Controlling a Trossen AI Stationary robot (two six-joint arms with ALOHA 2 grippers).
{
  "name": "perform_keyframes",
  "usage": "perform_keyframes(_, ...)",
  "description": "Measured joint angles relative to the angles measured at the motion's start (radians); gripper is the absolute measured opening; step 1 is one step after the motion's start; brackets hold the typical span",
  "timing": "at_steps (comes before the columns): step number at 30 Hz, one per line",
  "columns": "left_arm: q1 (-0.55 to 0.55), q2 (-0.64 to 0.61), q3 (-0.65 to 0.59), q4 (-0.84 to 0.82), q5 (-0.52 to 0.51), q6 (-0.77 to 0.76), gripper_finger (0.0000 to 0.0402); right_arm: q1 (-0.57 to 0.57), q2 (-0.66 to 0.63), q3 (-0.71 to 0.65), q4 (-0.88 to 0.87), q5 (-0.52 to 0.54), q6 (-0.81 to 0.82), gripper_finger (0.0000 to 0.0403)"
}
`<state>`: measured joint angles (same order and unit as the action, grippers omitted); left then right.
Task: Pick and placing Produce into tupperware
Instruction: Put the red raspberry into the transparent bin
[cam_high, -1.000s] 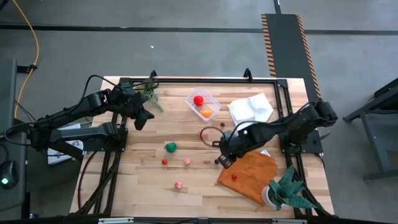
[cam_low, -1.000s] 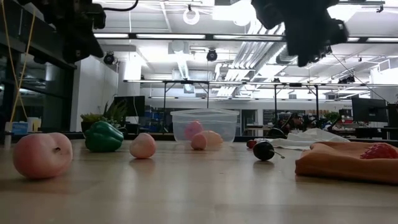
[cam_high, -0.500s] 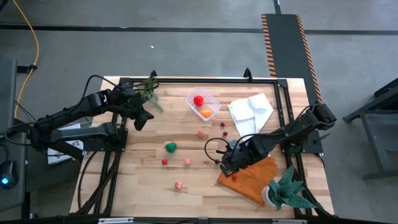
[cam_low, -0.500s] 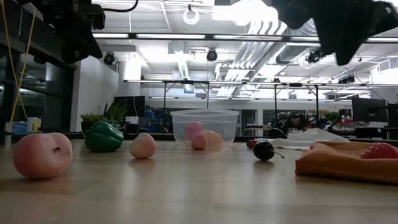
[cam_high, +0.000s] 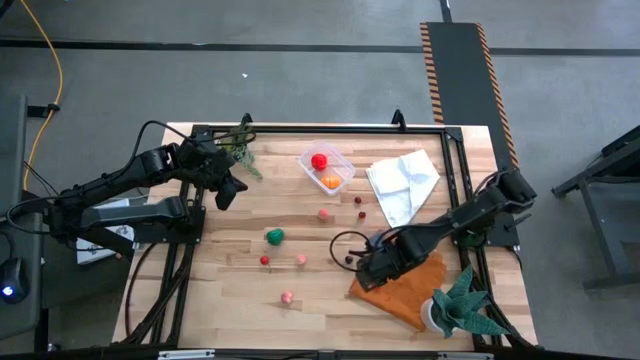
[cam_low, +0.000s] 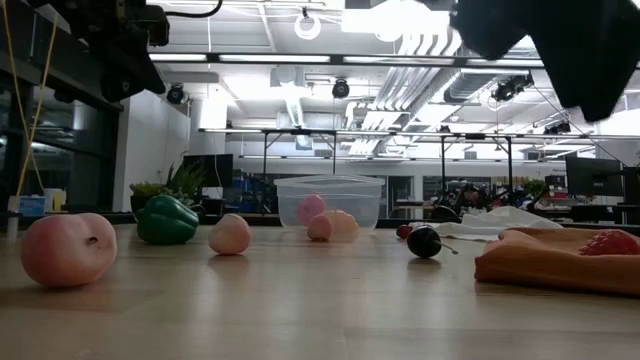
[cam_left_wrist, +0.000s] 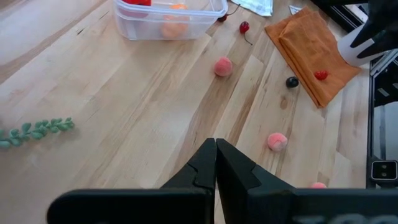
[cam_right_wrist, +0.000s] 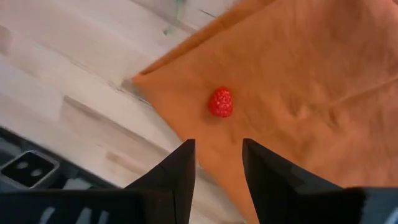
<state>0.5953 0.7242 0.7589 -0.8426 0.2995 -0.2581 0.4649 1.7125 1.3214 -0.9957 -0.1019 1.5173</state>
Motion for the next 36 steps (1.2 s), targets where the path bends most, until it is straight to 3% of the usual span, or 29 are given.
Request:
perform_keyframes(16,0.000,0.000,0.000,0.001,-0.003,0.000,0.0001,0.000,0.110,0.000,0.065,-0.035,0.000,0.0122)
perform_keyframes(26,0.000,0.000,0.000,-0.006,-0.003,0.000,0.0001,0.001,0.155,0.000,0.078,-0.035,-0.026,0.0153)
perform_keyframes(36,0.000,0.000,0.000,-0.006,-0.003,0.000,0.0001,0.001,0.199,0.000,0.081,-0.060,-0.026,0.0156)
